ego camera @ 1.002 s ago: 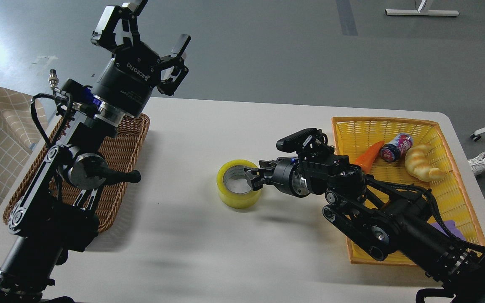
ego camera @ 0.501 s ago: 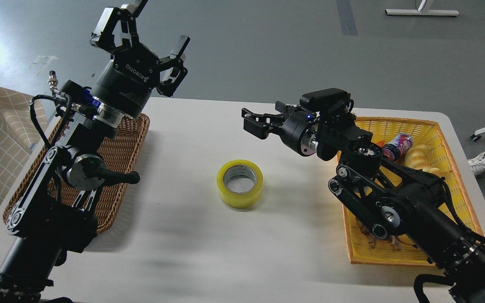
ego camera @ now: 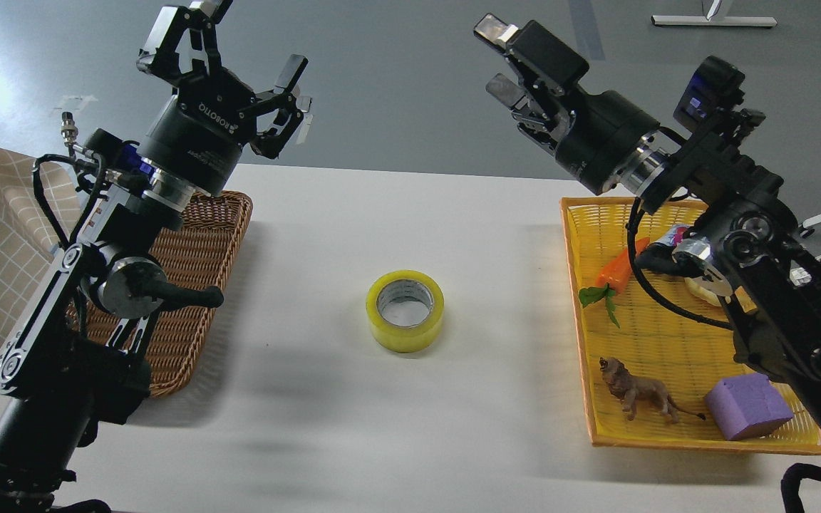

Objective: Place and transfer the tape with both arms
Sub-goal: 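Raise the right gripper back above the yellow basket, then reach the left gripper toward the tape roll on the table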

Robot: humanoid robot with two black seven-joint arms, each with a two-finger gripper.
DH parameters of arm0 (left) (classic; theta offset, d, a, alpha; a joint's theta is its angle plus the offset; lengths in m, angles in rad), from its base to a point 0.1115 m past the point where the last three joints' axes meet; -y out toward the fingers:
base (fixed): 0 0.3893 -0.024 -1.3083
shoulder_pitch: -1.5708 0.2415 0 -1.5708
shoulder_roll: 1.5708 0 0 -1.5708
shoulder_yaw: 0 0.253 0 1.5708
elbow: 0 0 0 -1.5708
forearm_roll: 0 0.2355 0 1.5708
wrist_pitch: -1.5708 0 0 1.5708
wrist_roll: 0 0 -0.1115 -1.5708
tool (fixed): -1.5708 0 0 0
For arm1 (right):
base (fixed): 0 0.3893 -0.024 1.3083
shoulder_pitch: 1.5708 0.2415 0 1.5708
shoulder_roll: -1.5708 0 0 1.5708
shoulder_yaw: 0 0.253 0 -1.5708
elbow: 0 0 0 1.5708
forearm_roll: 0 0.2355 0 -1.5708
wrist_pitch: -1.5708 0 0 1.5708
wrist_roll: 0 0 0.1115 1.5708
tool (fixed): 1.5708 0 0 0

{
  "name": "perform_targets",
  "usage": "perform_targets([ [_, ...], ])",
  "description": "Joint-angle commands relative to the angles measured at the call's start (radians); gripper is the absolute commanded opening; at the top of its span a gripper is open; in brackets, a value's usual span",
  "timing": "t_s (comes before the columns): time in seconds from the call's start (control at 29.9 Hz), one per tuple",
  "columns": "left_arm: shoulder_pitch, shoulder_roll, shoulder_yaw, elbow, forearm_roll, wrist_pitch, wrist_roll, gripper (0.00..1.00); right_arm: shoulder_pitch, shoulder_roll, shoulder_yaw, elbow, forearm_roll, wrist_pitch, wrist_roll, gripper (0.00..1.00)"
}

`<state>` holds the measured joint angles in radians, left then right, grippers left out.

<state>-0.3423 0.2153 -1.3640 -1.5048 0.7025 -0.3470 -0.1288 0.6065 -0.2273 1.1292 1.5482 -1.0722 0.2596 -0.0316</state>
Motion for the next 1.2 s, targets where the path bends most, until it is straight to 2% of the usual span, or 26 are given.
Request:
perform_targets([
  [0.0,0.002,0.001,0.003,-0.002,0.002,-0.006,0.005,0.98,-0.079,-0.006,0.116,0.053,0.181,0.050,0.001,1.00],
  [0.1,0.002,0.003,0.003,-0.003,0.006,-0.012,0.006,0.98,-0.155,0.023,0.214,0.088,0.225,0.093,0.001,1.00],
  [0.23,0.000,-0.002,0.000,-0.006,0.018,-0.004,-0.023,0.98,-0.205,0.158,0.322,0.124,0.241,0.105,-0.001,1.00],
  [0.37,0.000,-0.002,0.002,-0.043,0.055,-0.003,-0.058,0.98,-0.206,0.225,0.382,0.144,0.242,0.101,-0.005,1.00],
  [0.53,0.006,-0.010,-0.015,-0.058,0.054,0.057,-0.087,0.98,-0.203,0.227,0.383,0.144,0.247,0.105,-0.011,1.00],
  [0.7,0.011,0.001,-0.003,-0.058,0.100,0.103,-0.091,0.98,-0.188,0.227,0.377,0.133,0.247,0.104,-0.011,1.00],
  [0.73,0.011,-0.001,-0.003,-0.058,0.182,0.111,-0.106,0.98,-0.185,0.227,0.374,0.132,0.245,0.104,-0.011,1.00],
  [0.77,0.008,0.002,-0.004,-0.064,0.327,0.120,-0.144,0.98,-0.185,0.227,0.371,0.130,0.245,0.105,-0.011,1.00],
  [0.8,0.006,0.007,-0.004,-0.074,0.415,0.132,-0.164,0.98,-0.185,0.227,0.371,0.128,0.245,0.105,-0.011,1.00],
  [0.83,0.009,0.021,-0.004,-0.116,0.607,0.172,-0.185,0.98,-0.185,0.227,0.371,0.128,0.245,0.105,-0.011,1.00],
  [0.87,0.012,0.032,0.000,-0.139,0.703,0.195,-0.186,0.98,-0.185,0.227,0.371,0.127,0.245,0.105,-0.011,1.00],
  [0.97,0.043,0.071,0.035,-0.173,0.972,0.215,-0.154,0.98,-0.183,0.227,0.373,0.124,0.245,0.102,-0.011,1.00],
  [1.07,0.059,0.124,0.150,-0.173,1.077,0.214,-0.031,0.98,-0.174,0.227,0.374,0.124,0.245,0.102,-0.011,1.00],
  [1.1,0.059,0.137,0.190,-0.173,1.094,0.214,0.039,0.98,-0.166,0.227,0.374,0.124,0.245,0.102,-0.011,1.00],
  [1.17,0.060,0.159,0.238,-0.173,1.120,0.212,0.086,0.98,-0.163,0.227,0.374,0.121,0.245,0.102,-0.011,1.00],
])
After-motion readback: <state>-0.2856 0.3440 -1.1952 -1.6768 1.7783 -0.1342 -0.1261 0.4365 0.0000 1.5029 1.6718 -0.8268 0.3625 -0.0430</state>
